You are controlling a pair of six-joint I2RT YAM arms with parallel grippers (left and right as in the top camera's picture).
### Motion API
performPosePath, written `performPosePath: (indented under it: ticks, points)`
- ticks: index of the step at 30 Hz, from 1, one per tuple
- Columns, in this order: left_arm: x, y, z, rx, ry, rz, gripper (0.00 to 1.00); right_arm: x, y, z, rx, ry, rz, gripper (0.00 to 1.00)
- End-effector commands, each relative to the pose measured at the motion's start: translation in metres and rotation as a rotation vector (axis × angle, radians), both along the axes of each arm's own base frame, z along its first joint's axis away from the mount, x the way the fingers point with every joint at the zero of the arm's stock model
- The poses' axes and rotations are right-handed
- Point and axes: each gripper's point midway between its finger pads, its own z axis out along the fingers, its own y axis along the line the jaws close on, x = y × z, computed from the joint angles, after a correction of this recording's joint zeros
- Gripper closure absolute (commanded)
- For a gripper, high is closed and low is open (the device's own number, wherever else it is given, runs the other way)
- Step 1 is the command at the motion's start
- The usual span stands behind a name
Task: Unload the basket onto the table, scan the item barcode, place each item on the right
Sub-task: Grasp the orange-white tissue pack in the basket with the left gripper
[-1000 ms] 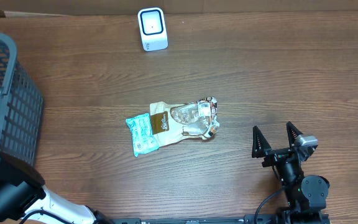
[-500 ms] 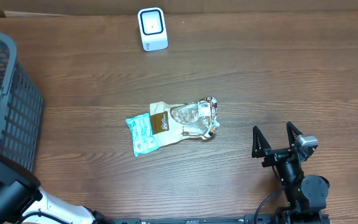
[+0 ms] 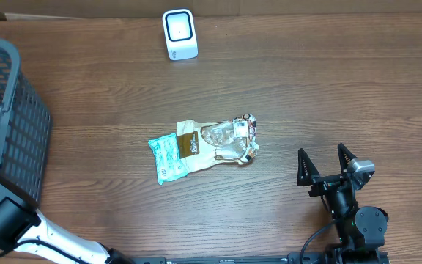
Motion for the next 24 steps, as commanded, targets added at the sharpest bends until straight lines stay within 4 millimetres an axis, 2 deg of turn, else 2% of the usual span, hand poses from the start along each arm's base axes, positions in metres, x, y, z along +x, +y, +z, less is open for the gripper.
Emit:
performPosePath:
  ticks: [1, 5, 6, 10, 15, 18, 20, 24]
  points:
    - [-0.008, 0.000, -0.025, -0.031, 0.064, -0.004, 0.31, 0.001, -0.001, -0.004, 0.010, 0.008, -0.009, 0.00]
    - [-0.013, -0.004, -0.043, -0.069, 0.098, -0.004, 0.43, 0.001, -0.001, -0.004, 0.010, 0.008, -0.009, 0.00]
    - [-0.013, -0.005, -0.045, -0.074, 0.102, -0.003, 0.50, 0.001, -0.001, -0.004, 0.010, 0.008, -0.009, 0.00]
    - [-0.014, -0.008, -0.048, -0.088, 0.107, -0.001, 0.96, 0.001, -0.001, -0.004, 0.010, 0.008, -0.009, 0.00]
    - [-0.017, -0.013, -0.046, -0.106, 0.118, 0.019, 0.96, 0.001, -0.001, -0.004, 0.010, 0.008, -0.009, 0.00]
    - [-0.018, -0.015, -0.037, -0.114, 0.113, 0.065, 0.96, 0.001, -0.001, -0.004, 0.010, 0.008, -0.009, 0.00]
    - [-0.015, -0.017, -0.025, -0.116, 0.088, 0.119, 0.96, 0.001, -0.001, -0.004, 0.010, 0.008, -0.009, 0.00]
    - [0.015, -0.022, 0.016, -0.143, -0.056, 0.103, 0.96, 0.001, -0.001, -0.004, 0.010, 0.008, -0.009, 0.00]
